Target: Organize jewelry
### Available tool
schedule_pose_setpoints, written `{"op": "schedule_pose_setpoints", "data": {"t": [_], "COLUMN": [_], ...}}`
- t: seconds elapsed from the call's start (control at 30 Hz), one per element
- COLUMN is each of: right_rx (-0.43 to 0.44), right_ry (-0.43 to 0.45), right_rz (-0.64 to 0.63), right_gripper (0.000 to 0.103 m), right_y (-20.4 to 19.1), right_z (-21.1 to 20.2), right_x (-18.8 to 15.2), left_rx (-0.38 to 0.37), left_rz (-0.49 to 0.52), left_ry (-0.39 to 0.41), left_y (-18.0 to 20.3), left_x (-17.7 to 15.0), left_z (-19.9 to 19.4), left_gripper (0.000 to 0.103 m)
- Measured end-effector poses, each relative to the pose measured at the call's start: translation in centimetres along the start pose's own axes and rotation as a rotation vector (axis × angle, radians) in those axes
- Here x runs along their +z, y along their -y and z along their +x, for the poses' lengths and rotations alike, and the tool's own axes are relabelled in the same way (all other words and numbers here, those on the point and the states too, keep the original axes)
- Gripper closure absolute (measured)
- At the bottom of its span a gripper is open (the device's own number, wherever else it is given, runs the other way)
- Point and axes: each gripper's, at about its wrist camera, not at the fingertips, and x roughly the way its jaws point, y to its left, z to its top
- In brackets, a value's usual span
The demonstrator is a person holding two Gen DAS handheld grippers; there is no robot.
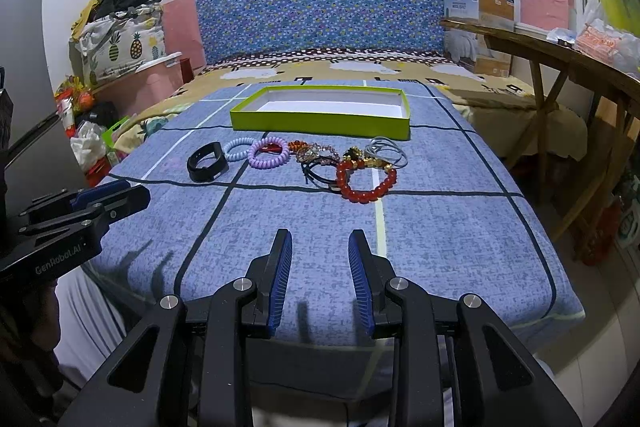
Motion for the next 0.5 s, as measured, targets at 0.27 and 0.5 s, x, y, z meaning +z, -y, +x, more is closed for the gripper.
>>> {"op": "schedule_pose_setpoints", "data": {"t": [0.27, 0.5], "right_rx": [-0.001, -0.002], "right_ry": [0.003, 0.002], "right_rz": [-0.001, 0.0], "right_gripper": [0.073, 0.073], "right_y": [-0.01, -0.03], "right_z": [-0.01, 0.0], "right_x": [0.0, 0.0], "left_rx": [-0.009, -0.011], "left_rz": [-0.008, -0.009], "left_ry": [-0.007, -0.004], "left_y": [-0.12, -0.05], "left_x": [-0.07, 0.02], "left_z": [0.04, 0.05], "left_gripper": [0.07, 0.07]}}
